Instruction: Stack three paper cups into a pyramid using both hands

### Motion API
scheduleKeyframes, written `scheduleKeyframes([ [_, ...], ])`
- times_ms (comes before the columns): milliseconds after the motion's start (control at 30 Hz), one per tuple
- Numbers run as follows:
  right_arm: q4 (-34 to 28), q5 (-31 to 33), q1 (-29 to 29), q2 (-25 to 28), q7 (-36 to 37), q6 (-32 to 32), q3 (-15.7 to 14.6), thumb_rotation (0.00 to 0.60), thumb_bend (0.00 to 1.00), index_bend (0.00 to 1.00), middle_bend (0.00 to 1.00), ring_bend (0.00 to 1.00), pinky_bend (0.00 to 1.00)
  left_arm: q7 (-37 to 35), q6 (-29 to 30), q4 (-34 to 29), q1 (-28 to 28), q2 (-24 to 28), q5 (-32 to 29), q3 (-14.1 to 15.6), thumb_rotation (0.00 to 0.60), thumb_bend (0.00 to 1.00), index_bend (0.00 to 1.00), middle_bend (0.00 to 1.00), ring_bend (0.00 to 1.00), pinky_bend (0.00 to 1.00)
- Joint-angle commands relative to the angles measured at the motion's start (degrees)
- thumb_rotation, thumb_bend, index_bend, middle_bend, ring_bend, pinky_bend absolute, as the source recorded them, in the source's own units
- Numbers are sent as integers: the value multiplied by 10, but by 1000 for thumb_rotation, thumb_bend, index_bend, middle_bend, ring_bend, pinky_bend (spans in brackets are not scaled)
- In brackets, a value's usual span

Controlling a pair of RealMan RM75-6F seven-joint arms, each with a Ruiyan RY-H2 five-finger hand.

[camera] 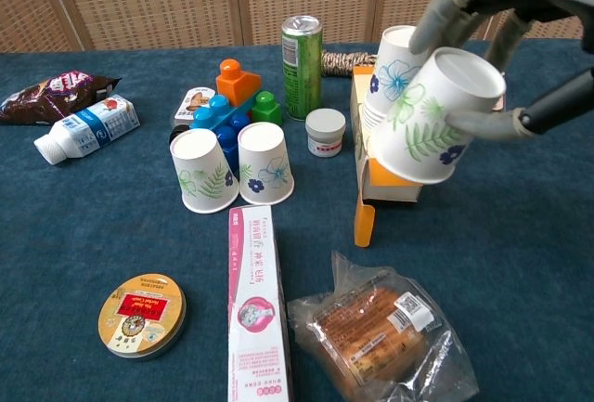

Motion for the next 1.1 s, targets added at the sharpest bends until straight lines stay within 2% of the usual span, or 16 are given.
scheduleKeyframes([
  [33,-32,19,21,-15,-41,-17,19,600,346,342,439,286,435,-1,0,0,0,0,0,0,600,311,75,0,0,0],
  [433,-48,96,78,-71,-143,-40,60,600,353,343,438,286,435,-24,4,6,2,7,7,1,600,311,75,0,0,0],
  [1100,-15,160,142,-127,-197,-37,85,600,353,343,438,286,435,-41,-2,9,-1,11,5,0,600,310,75,0,0,0],
])
